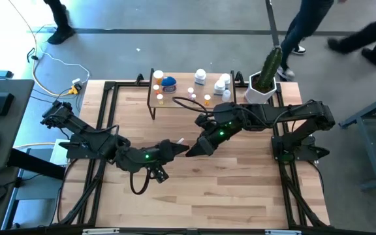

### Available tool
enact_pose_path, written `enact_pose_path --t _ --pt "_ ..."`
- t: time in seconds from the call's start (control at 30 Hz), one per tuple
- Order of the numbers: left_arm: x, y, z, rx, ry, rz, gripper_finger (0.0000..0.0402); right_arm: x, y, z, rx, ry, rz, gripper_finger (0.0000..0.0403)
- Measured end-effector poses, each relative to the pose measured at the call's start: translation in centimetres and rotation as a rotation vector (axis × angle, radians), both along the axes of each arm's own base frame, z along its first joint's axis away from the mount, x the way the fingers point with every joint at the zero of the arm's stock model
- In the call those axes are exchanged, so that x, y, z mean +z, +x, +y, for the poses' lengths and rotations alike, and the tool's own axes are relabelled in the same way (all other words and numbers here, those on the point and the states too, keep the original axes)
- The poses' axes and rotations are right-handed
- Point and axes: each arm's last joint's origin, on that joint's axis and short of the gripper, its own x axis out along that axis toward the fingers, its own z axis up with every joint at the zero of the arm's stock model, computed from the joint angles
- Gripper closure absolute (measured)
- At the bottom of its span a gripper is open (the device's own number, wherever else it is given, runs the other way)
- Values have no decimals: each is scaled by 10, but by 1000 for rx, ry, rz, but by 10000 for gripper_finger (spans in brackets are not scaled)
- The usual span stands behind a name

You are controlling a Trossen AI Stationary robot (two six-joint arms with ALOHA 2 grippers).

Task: Pick and place medicine bottles onto shelf by color
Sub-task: Adjust the red pill bottle on the shelf

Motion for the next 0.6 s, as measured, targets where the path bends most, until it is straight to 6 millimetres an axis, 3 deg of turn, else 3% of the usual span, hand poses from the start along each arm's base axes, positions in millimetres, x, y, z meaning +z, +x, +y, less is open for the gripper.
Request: enact_pose_path --t 0.33,0.6 --pt "0 0 0 -4 -7 -1 306 0 0 0 2 1 -2 327" --pt "0 0 0 -5 -43 -16 272 0 0 0 -13 36 20 318"
